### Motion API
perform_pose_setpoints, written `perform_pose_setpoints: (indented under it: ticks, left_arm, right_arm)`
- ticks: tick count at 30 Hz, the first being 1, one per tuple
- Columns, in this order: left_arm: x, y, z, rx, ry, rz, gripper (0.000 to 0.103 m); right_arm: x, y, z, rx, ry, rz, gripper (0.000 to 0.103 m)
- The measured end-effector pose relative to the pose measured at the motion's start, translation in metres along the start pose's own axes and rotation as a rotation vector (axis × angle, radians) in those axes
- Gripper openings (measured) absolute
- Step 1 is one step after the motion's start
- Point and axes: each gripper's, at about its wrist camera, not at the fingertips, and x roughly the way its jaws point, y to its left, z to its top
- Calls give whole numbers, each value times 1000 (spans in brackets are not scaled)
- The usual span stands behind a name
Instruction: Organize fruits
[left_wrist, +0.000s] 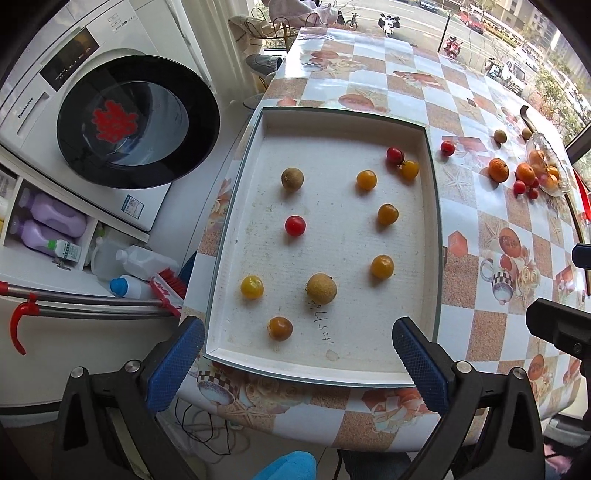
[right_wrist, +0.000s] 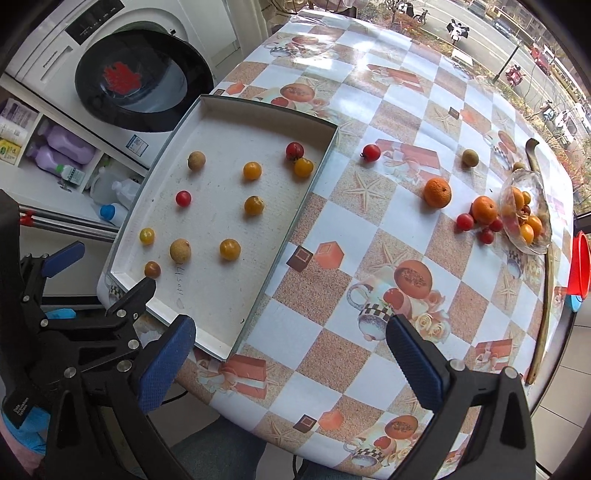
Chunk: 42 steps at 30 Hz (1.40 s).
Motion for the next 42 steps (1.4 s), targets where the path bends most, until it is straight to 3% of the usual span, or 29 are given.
perform_pose_setpoints:
  ticks: [12, 42]
  left_arm:
    - [-16, -23, -15, 134, 60, -21, 102]
    - [-22, -30, -19, 172, 39, -15, 102]
  right_arm:
    - [-18, -3, -13, 25, -10, -20, 103]
    - [-17, 2, -13, 0, 1, -47, 103]
